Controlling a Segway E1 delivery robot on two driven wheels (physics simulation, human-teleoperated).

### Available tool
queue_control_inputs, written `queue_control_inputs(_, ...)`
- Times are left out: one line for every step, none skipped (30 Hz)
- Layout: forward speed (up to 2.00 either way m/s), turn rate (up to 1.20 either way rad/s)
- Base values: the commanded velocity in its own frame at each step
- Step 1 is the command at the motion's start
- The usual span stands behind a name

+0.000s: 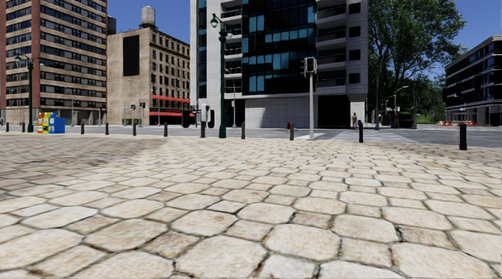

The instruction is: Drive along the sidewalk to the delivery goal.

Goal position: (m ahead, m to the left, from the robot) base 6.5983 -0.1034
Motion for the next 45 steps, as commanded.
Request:
queue_control_inputs(2.00, 0.00)
queue_control_inputs(2.00, 0.00)
queue_control_inputs(2.00, 0.00)
queue_control_inputs(2.00, 0.00)
queue_control_inputs(2.00, 0.00)
queue_control_inputs(2.00, 0.00)
queue_control_inputs(2.00, 0.00)
queue_control_inputs(2.00, 0.00)
queue_control_inputs(2.00, 0.00)
queue_control_inputs(2.00, 0.00)
queue_control_inputs(2.00, 0.00)
queue_control_inputs(2.00, 0.00)
queue_control_inputs(2.00, 0.00)
queue_control_inputs(2.00, 0.00)
queue_control_inputs(2.00, 0.00)
queue_control_inputs(2.00, 0.00)
queue_control_inputs(2.00, 0.00)
queue_control_inputs(2.00, 0.00)
queue_control_inputs(2.00, 0.00)
queue_control_inputs(2.00, 0.00)
queue_control_inputs(2.00, 0.00)
queue_control_inputs(2.00, 0.00)
queue_control_inputs(2.00, 0.00)
queue_control_inputs(2.00, 0.00)
queue_control_inputs(2.00, 0.00)
queue_control_inputs(2.00, 0.00)
queue_control_inputs(2.00, 0.00)
queue_control_inputs(2.00, 0.00)
queue_control_inputs(2.00, 0.00)
queue_control_inputs(2.00, 0.00)
queue_control_inputs(2.00, 0.00)
queue_control_inputs(2.00, 0.00)
queue_control_inputs(2.00, 0.00)
queue_control_inputs(2.00, -0.06)
queue_control_inputs(2.00, -0.17)
queue_control_inputs(2.00, -0.25)
queue_control_inputs(2.00, -0.26)
queue_control_inputs(2.00, -0.26)
queue_control_inputs(2.00, -0.23)
queue_control_inputs(2.00, -0.01)
queue_control_inputs(2.00, 0.00)
queue_control_inputs(2.00, 0.00)
queue_control_inputs(2.00, 0.00)
queue_control_inputs(2.00, 0.00)
queue_control_inputs(2.00, 0.00)
